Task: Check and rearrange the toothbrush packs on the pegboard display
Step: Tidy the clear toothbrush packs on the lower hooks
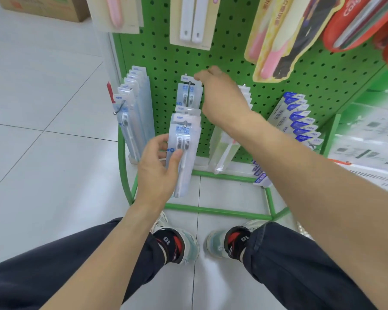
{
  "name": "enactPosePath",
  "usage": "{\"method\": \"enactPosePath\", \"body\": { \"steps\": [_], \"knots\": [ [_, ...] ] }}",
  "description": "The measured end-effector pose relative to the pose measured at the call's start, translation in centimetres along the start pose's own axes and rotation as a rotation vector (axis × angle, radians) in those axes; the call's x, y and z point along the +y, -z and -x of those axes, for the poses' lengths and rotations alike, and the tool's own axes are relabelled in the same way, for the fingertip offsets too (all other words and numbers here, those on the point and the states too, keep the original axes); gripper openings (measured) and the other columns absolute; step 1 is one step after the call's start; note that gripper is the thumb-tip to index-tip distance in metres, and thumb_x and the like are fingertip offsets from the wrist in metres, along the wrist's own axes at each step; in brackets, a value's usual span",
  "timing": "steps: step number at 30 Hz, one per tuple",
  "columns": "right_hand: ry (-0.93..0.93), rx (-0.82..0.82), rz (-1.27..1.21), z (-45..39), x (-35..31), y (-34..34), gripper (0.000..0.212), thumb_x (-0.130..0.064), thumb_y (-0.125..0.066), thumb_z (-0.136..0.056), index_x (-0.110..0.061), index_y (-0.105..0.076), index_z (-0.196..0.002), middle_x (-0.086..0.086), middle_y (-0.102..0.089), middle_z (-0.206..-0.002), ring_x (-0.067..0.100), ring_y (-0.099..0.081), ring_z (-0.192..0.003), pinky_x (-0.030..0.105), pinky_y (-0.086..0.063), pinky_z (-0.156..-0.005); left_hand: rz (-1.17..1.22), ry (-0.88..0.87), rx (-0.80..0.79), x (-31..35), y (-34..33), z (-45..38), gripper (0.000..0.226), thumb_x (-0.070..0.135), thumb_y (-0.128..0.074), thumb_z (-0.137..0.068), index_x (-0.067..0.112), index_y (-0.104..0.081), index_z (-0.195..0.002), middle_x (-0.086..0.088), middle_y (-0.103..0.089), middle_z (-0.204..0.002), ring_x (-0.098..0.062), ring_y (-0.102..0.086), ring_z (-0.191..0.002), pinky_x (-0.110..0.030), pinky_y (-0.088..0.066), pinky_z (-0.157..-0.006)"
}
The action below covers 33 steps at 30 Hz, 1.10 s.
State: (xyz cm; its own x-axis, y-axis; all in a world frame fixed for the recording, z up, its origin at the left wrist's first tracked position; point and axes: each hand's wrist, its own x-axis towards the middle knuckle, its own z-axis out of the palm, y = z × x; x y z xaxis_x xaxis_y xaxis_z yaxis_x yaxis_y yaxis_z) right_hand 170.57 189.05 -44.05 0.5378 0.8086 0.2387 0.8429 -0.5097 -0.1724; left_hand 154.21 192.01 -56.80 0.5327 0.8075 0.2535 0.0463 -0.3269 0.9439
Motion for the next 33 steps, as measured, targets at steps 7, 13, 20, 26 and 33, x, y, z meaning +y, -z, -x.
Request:
{"method": "enactPosePath", "body": {
  "steps": [7, 13, 20, 26, 33],
  "knots": [
    [-0.045, -0.081, -0.057, -5.4, 0.5, -1.5, 0.038, 0.006, -0.052, -0.097, -0.002, -0.061, -0.133, 0.017, -0.059, -0.136, 0.033, -0.055, -0.127, 0.036, -0.044, -0.107, -0.040, -0.014, -0.050, -0.7, 0.3, -0.6, 0.031, 0.029, -0.063, -0.098, 0.043, -0.048, -0.121, 0.014, -0.060, -0.117, -0.006, -0.061, -0.099, -0.027, -0.054, -0.085],
    [-0.122, -0.083, -0.017, -4.7, 0.5, -1.7, 0.020, 0.007, -0.053, -0.091, -0.002, -0.065, -0.105, 0.014, -0.068, -0.101, 0.033, -0.065, -0.095, 0.040, -0.055, -0.081, -0.073, -0.029, -0.134, -1.0, 0.5, -0.9, 0.030, 0.031, -0.060, -0.100, 0.029, -0.047, -0.127, 0.019, -0.060, -0.114, -0.003, -0.061, -0.092, -0.021, -0.051, -0.079],
    [-0.160, -0.097, 0.138, -1.3, 0.2, -0.1, 0.013, -0.002, -0.054, -0.092, -0.003, -0.051, -0.105, 0.010, -0.048, -0.091, 0.032, -0.051, -0.092, 0.036, -0.037, -0.078, -0.138, -0.053, -0.143, -0.8, 0.4, -0.9, 0.040, 0.030, -0.056, -0.101, 0.021, -0.039, -0.136, 0.010, -0.057, -0.127, -0.006, -0.060, -0.104, -0.033, -0.053, -0.089],
    [-0.154, -0.034, 0.060, 1.6, 0.4, 1.3, 0.023, 0.002, -0.052, -0.090, 0.001, -0.052, -0.113, 0.012, -0.049, -0.090, 0.034, -0.057, -0.093, 0.034, -0.037, -0.073, -0.217, -0.006, -0.152, -0.4, 0.1, -1.1, 0.054, 0.028, -0.060, -0.099, 0.013, -0.034, -0.143, 0.000, -0.051, -0.136, -0.016, -0.052, -0.121, -0.040, -0.047, -0.104],
    [-0.141, 0.068, -0.176, 7.6, 0.8, 1.2, 0.036, -0.003, -0.049, -0.091, -0.001, -0.049, -0.127, 0.021, -0.063, -0.105, 0.040, -0.059, -0.093, 0.040, -0.039, -0.074, -0.359, 0.038, 0.024, 1.0, -1.0, 2.4, 0.061, 0.013, -0.068, -0.089, 0.004, -0.037, -0.141, -0.011, -0.042, -0.139, -0.024, -0.038, -0.130, -0.023, -0.026, -0.105]
  ]
}}
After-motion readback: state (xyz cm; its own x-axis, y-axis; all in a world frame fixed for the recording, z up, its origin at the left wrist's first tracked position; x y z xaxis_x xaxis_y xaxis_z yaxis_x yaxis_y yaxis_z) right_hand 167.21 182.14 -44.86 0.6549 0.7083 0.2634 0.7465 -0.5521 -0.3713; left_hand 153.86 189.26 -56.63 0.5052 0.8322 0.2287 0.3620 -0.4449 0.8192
